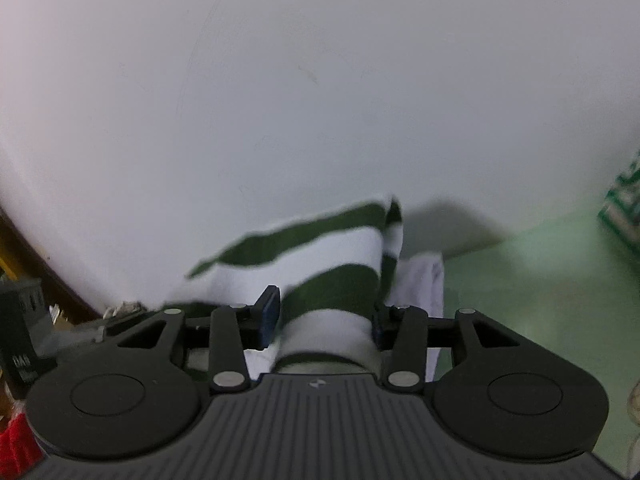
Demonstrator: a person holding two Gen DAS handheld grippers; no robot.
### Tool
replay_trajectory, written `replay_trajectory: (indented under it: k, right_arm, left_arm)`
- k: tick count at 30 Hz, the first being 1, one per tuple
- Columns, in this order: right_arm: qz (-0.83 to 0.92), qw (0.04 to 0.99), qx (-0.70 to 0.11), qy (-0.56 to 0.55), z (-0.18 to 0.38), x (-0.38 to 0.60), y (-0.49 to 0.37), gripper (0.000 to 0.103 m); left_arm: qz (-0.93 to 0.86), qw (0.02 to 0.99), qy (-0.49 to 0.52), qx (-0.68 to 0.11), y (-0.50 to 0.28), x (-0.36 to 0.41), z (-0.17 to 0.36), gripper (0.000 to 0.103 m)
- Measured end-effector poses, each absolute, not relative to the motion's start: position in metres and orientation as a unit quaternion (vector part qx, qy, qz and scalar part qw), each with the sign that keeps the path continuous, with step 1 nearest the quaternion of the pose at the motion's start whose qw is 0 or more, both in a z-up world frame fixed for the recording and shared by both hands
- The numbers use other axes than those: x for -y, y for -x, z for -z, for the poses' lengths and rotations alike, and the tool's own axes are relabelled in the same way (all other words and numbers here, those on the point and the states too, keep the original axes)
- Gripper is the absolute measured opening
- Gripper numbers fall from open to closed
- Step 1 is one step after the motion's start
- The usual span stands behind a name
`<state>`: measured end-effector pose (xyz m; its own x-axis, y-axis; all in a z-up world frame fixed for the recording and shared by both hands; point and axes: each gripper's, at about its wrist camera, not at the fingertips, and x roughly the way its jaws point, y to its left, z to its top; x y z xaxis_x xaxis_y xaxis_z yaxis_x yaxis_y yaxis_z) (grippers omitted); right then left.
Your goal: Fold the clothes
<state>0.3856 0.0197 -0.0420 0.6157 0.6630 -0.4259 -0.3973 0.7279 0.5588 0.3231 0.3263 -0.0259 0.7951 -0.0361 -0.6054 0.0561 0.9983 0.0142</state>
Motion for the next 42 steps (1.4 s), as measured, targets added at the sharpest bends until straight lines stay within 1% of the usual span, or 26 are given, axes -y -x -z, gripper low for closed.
replay_trajectory:
  k: [2, 4, 5, 7, 9, 10, 12, 15, 18, 19, 21, 26, 28, 30, 34, 37, 39, 42]
  right_arm:
    - [-0.291, 0.888, -0.296, -0.197, 0.029, -0.015, -0.377, 0.047]
    - [-0.283, 0.907, -0.268, -0.161, 0.015, -0.015, -0.366, 0.047]
    - [-0.280, 0.916, -0.252, -0.135, 0.009, -0.020, -0.360, 0.047]
    - [-0.278, 0.932, -0.211, -0.097, 0.002, -0.033, -0.347, 0.046]
    - [-0.275, 0.943, -0.175, -0.070, -0.002, -0.046, -0.336, 0.046]
    - [-0.271, 0.945, -0.172, -0.065, -0.002, -0.053, -0.334, 0.046]
    - [-0.264, 0.946, -0.181, -0.058, 0.004, -0.066, -0.338, 0.046]
    - [-0.249, 0.951, -0.177, -0.056, 0.014, -0.074, -0.339, 0.044]
    - [-0.255, 0.942, -0.204, -0.074, 0.028, -0.075, -0.341, 0.043]
    - [-0.251, 0.941, -0.209, -0.083, 0.032, -0.073, -0.339, 0.043]
    - [-0.245, 0.936, -0.224, -0.113, 0.040, -0.070, -0.335, 0.043]
    - [-0.225, 0.947, -0.210, -0.091, 0.053, -0.084, -0.309, 0.043]
    - [-0.218, 0.950, -0.207, -0.083, 0.055, -0.086, -0.309, 0.043]
    - [-0.221, 0.947, -0.215, -0.094, 0.053, -0.080, -0.313, 0.044]
    - [-0.241, 0.942, -0.223, -0.071, 0.031, -0.068, -0.305, 0.044]
    - [-0.227, 0.947, -0.202, -0.104, 0.013, -0.044, -0.291, 0.043]
    - [-0.202, 0.953, -0.193, -0.117, 0.006, -0.031, -0.284, 0.044]
    - [-0.195, 0.949, -0.223, -0.106, 0.009, -0.029, -0.284, 0.043]
  left_arm:
    - [0.017, 0.953, -0.043, -0.300, -0.305, -0.327, 0.016, 0.084]
    - [0.011, 0.961, -0.067, -0.270, -0.293, -0.325, 0.005, 0.068]
    - [0.009, 0.964, -0.078, -0.253, -0.288, -0.323, -0.001, 0.066]
    - [0.012, 0.968, -0.069, -0.241, -0.291, -0.325, -0.008, 0.066]
    - [0.015, 0.971, -0.033, -0.238, -0.300, -0.325, -0.010, 0.068]
    - [0.014, 0.971, -0.012, -0.239, -0.303, -0.325, -0.010, 0.070]
    - [0.006, 0.967, 0.031, -0.253, -0.315, -0.324, -0.002, 0.067]
    - [-0.012, 0.958, 0.056, -0.282, -0.336, -0.319, 0.020, 0.066]
    - [-0.042, 0.953, 0.054, -0.294, -0.347, -0.319, 0.038, 0.070]
    - [-0.048, 0.953, 0.053, -0.296, -0.349, -0.320, 0.042, 0.074]
    - [-0.053, 0.951, 0.054, -0.298, -0.352, -0.324, 0.048, 0.079]
    - [-0.045, 0.949, 0.065, -0.304, -0.355, -0.339, 0.067, 0.085]
    - [-0.051, 0.948, 0.071, -0.306, -0.356, -0.342, 0.071, 0.090]
    - [-0.058, 0.948, 0.068, -0.305, -0.355, -0.342, 0.072, 0.093]
    - [-0.064, 0.952, 0.027, -0.299, -0.341, -0.332, 0.059, 0.092]
    - [-0.068, 0.954, -0.003, -0.293, -0.330, -0.325, 0.050, 0.092]
    - [-0.071, 0.954, -0.024, -0.290, -0.323, -0.320, 0.043, 0.093]
    - [-0.082, 0.951, -0.029, -0.297, -0.323, -0.315, 0.036, 0.094]
